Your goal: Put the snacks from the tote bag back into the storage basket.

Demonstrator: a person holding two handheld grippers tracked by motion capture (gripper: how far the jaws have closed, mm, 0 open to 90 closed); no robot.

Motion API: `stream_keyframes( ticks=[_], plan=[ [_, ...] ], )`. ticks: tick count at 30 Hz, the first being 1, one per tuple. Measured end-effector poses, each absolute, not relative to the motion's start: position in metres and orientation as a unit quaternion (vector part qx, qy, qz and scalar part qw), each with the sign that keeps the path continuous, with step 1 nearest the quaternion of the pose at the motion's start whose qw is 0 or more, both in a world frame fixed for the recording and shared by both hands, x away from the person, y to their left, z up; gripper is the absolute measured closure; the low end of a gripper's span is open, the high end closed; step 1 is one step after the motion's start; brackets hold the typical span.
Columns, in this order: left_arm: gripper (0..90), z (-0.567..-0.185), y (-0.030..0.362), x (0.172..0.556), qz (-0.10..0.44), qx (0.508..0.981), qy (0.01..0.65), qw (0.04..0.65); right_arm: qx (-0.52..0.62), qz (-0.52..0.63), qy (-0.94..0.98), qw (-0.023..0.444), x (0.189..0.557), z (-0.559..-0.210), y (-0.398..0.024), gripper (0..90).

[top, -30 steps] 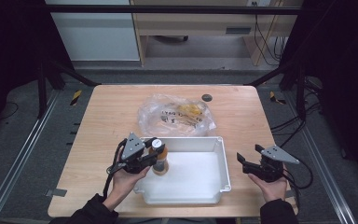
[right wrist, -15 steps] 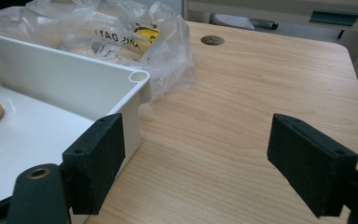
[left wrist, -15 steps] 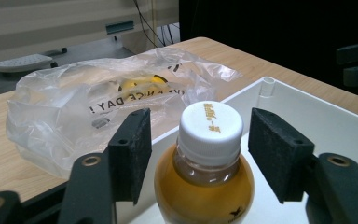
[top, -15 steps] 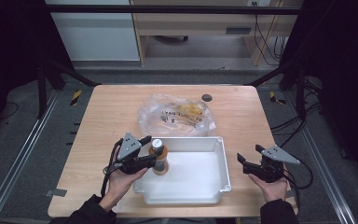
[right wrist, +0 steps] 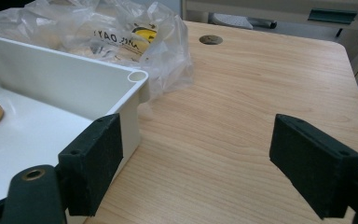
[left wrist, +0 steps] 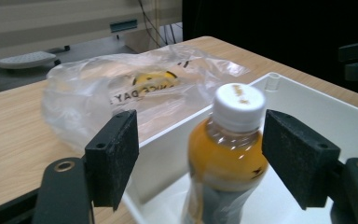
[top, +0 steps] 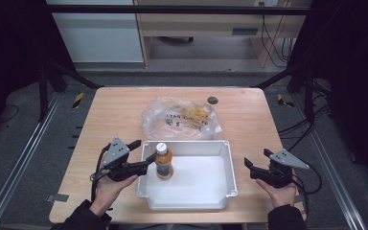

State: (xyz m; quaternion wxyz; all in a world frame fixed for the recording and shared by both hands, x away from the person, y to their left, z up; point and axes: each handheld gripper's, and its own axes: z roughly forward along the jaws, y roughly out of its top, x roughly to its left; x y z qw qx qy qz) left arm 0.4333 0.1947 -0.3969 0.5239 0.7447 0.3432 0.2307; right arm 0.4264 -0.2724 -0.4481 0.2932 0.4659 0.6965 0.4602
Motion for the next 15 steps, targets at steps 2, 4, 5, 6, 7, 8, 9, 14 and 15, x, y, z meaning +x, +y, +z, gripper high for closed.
stream_keyframes(
  ticks=[2,4,5,6,7,8,9,14,15],
  plan=[
    [26.2,-0.397,0.2,0.434,0.234,0.742,0.348,0.523,0.467,0.459,0.697,0.293,0.426,-0.448,-0.273,16.7],
    [26.2,-0.398,0.206,0.434,0.24,0.739,0.351,0.522,0.467,0.458,0.697,0.293,0.426,-0.448,-0.273,16.6],
    [26.3,-0.398,0.209,0.435,0.244,0.738,0.351,0.522,0.467,0.457,0.697,0.293,0.426,-0.448,-0.273,16.5],
    [26.4,-0.399,0.213,0.435,0.247,0.737,0.353,0.521,0.468,0.457,0.697,0.293,0.426,-0.448,-0.273,16.5],
    [26.4,-0.4,0.216,0.436,0.249,0.736,0.355,0.52,0.468,0.457,0.698,0.293,0.426,-0.449,-0.273,16.4],
    [26.4,-0.401,0.218,0.436,0.251,0.735,0.356,0.519,0.469,0.456,0.698,0.292,0.425,-0.449,-0.273,16.4],
    [26.3,-0.403,0.221,0.436,0.254,0.735,0.357,0.516,0.469,0.456,0.697,0.292,0.425,-0.448,-0.273,16.5],
    [26.2,-0.417,0.235,0.438,0.259,0.741,0.37,0.497,0.47,0.456,0.697,0.292,0.425,-0.448,-0.274,16.5],
    [26.2,-0.421,0.238,0.439,0.261,0.742,0.373,0.493,0.471,0.456,0.697,0.292,0.425,-0.449,-0.274,16.6]
  ],
)
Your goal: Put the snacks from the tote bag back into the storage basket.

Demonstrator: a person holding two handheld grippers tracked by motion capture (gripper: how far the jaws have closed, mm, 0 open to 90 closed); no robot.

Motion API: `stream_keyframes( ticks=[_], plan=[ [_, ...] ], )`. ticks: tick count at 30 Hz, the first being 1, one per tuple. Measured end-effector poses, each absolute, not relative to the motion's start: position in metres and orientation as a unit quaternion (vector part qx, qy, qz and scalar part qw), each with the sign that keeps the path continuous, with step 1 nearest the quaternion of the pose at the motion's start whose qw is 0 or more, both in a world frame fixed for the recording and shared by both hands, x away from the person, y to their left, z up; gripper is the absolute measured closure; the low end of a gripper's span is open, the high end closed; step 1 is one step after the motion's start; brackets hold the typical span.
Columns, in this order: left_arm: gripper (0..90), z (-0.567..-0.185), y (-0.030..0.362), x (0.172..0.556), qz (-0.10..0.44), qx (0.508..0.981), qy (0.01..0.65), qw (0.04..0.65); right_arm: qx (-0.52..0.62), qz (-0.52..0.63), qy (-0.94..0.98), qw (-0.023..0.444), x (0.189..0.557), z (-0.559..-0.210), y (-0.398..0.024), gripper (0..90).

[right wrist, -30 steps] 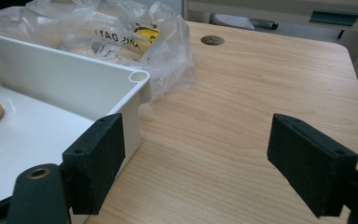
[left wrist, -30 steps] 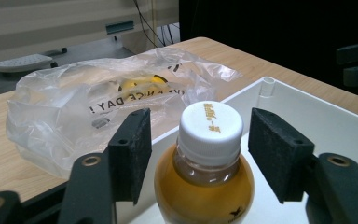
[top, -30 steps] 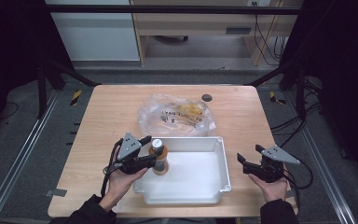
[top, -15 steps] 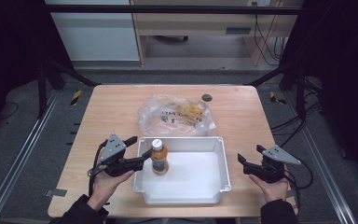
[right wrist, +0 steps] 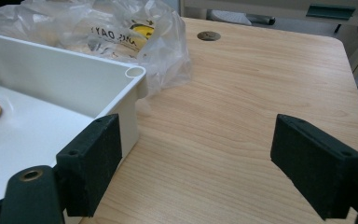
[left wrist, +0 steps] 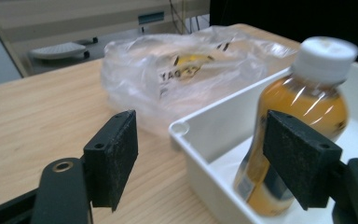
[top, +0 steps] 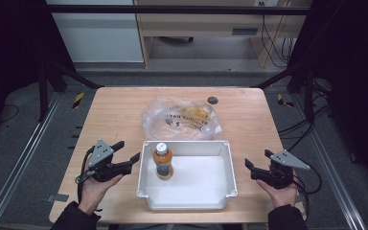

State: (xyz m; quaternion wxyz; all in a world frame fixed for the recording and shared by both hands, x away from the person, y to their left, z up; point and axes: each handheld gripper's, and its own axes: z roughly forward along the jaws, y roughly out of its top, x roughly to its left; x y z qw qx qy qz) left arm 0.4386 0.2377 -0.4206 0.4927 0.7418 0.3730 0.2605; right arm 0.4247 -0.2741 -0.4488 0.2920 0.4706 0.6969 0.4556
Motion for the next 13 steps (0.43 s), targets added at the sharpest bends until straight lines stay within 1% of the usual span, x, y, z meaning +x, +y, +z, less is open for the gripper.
stream_keyframes(
  ticks=[8,13],
  plan=[
    [25.4,-0.445,0.258,0.444,0.261,0.741,0.404,0.468,0.482,0.454,0.692,0.289,0.423,-0.451,-0.279,16.8],
    [25.3,-0.454,0.264,0.45,0.266,0.747,0.41,0.451,0.484,0.444,0.695,0.292,0.422,-0.453,-0.281,16.9]
  ],
)
